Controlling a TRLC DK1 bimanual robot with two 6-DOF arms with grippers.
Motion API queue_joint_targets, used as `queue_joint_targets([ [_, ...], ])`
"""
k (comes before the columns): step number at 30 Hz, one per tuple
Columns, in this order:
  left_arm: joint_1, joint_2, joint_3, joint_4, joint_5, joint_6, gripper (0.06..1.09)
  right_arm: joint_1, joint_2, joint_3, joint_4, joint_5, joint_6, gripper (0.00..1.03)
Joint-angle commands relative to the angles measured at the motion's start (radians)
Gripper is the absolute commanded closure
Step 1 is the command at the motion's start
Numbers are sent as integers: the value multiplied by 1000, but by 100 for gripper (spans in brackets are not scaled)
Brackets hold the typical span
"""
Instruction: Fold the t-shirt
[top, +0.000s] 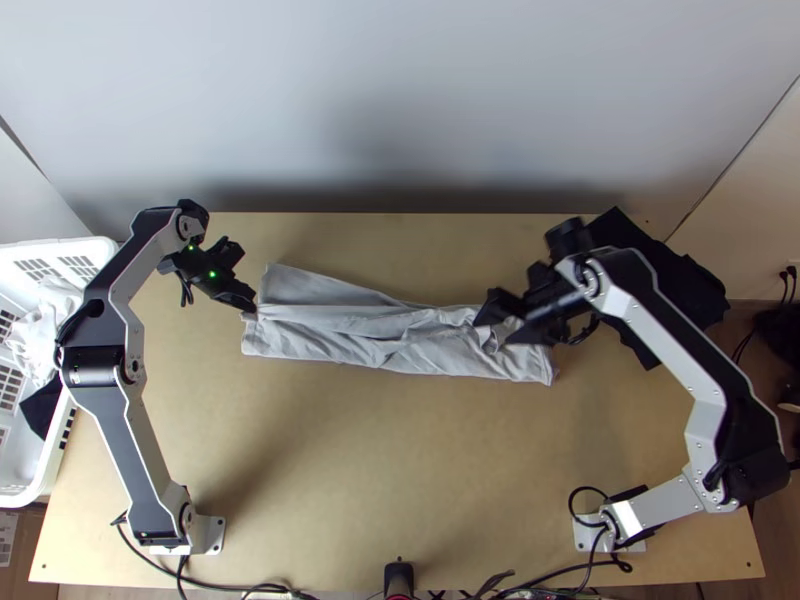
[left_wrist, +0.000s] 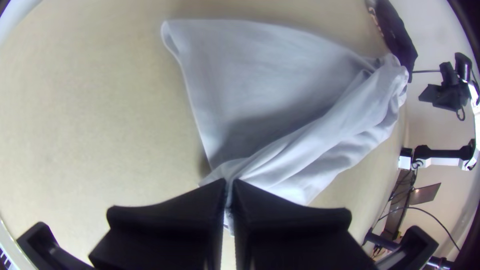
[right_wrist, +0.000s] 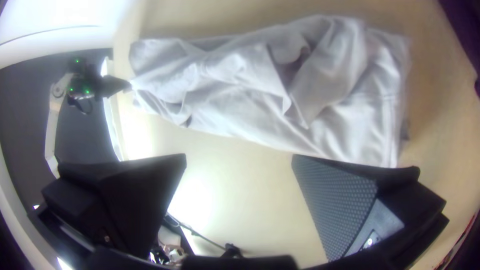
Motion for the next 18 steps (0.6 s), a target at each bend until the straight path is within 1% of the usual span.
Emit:
queue_joint_targets([
  [1, -3, -5, -1, 1, 1, 0, 105, 102, 74, -18, -15, -76, 35, 5],
  [4, -3, -8, -6, 1, 1, -2, 105, 99, 142, -11, 95, -75, 1, 5],
  [6, -2, -16, -14, 2, 1, -2, 105, 84, 197, 11, 131, -59, -64, 5],
  [9, 6, -31, -27, 2, 1, -2, 105, 64, 227, 16, 233, 37, -116, 5],
  [11, 12, -46, -43, 5, 3, 3, 105, 62, 229, 6, 298, 151, -169, 5],
  [13, 15, -65, -66, 24, 7, 5, 105, 62, 221, -4, 338, 230, -209, 5],
  [15, 14, -83, -95, 53, 11, 3, 105, 65, 206, -7, 339, 249, -228, 5],
  [18, 1, -102, -133, 94, 12, -2, 105, 67, 163, -4, 328, 255, -212, 5],
])
